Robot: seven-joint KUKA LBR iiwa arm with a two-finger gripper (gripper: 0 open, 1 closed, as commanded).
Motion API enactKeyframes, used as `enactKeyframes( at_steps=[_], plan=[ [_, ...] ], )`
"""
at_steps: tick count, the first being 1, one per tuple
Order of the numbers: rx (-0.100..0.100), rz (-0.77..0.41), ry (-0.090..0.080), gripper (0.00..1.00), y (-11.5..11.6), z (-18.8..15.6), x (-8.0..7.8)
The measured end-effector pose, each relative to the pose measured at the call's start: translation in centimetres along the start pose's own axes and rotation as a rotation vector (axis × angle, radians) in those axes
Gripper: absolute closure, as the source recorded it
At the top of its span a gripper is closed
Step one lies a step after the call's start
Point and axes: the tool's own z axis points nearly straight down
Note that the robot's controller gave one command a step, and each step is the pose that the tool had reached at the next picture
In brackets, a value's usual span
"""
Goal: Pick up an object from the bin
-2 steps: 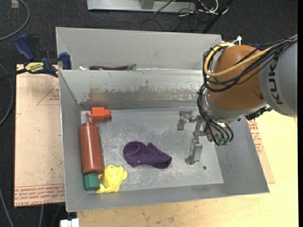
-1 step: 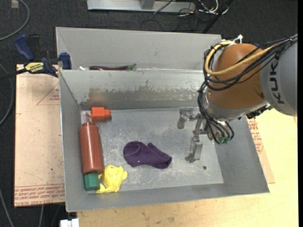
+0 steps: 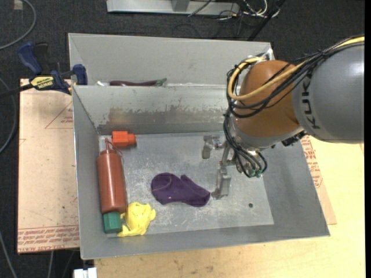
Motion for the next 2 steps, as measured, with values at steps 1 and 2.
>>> enactKeyframes(
  at_steps=[1, 2],
  plan=[
    [-0.003, 0.054, 0.005, 0.0, 1.3, 5.8, 0.3],
    [-0.001, -0.152, -0.002, 1.0, 3.6, 9.6, -1.8]
  ],
)
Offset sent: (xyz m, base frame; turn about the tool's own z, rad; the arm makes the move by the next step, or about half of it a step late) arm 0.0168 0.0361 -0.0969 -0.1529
